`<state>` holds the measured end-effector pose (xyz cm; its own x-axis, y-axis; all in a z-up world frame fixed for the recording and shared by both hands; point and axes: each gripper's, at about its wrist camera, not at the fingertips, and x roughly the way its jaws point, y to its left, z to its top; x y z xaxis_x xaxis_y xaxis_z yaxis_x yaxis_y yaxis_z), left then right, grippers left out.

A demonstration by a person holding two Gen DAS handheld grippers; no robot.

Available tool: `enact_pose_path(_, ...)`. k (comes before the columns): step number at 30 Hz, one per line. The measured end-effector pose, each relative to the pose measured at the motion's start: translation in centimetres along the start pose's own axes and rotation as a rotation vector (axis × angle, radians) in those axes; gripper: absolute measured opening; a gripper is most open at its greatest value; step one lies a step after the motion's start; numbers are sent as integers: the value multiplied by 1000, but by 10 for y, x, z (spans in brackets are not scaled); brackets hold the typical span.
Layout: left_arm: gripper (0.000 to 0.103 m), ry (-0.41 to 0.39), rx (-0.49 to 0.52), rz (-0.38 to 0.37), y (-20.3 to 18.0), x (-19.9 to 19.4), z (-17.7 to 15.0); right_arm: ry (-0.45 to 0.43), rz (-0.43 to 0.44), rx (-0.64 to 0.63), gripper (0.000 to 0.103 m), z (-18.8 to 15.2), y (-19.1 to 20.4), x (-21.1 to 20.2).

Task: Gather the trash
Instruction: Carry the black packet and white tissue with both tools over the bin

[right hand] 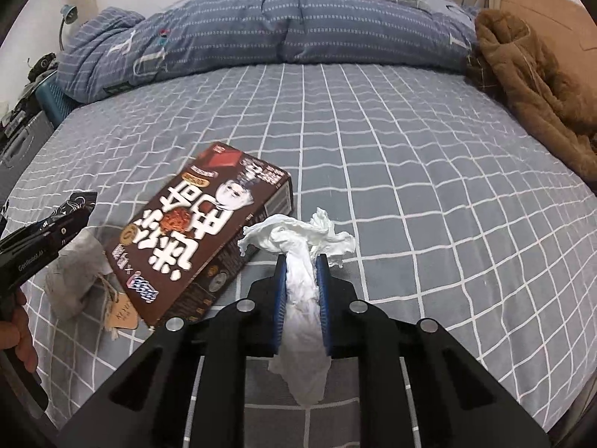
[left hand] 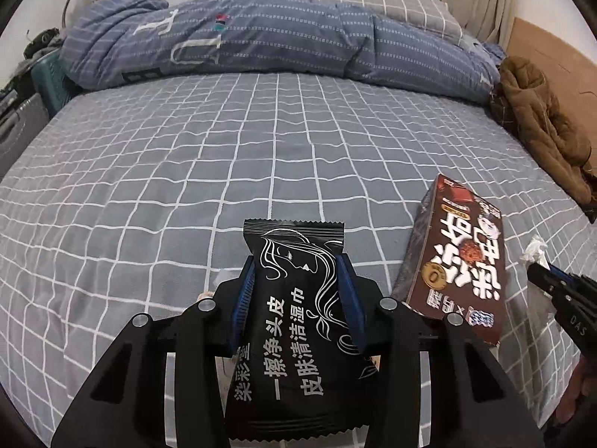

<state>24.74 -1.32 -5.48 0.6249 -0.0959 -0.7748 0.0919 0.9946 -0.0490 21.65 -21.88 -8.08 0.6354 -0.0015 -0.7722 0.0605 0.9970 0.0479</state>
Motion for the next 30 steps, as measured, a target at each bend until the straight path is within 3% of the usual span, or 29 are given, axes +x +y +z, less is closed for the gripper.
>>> enact_pose_path(10, 42, -13, -7, -4, -3, -26, -16, -54, 17, -30, 15, -4, 16, -28)
enact_pose_path(30, 42, -41, -20, -13, -11, -83, -56, -95, 49, -76, 15, -42, 43, -82)
